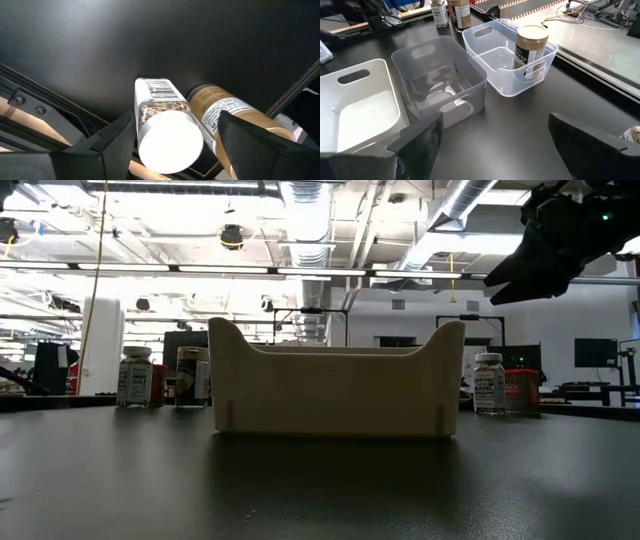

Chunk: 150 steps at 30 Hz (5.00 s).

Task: Sort spices by type
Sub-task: Put the bottom left white seasoning bottle into the black transparent bin

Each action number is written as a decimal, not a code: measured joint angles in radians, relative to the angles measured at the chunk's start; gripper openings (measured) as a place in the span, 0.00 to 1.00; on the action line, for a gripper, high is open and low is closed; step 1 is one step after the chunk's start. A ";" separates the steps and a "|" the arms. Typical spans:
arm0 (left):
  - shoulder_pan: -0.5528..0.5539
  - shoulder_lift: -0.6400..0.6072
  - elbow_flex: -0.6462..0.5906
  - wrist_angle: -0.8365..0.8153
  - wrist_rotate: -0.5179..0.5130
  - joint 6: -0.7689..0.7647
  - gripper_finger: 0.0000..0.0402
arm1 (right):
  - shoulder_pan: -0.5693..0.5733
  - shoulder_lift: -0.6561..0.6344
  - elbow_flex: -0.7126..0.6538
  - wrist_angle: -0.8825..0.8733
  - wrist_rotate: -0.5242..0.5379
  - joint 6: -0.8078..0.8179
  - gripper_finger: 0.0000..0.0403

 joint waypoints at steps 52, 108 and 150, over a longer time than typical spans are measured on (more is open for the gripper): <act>0.021 0.004 -0.113 0.029 0.024 0.058 0.48 | 0.000 0.000 0.001 -0.103 -0.269 -0.129 0.96; 1.201 0.877 1.130 -0.324 0.030 1.933 0.48 | 0.000 0.000 0.000 -0.094 -0.299 -0.082 0.96; 1.232 1.026 1.019 -0.174 0.114 1.877 0.48 | 0.000 0.000 0.000 -0.090 -0.297 -0.081 0.96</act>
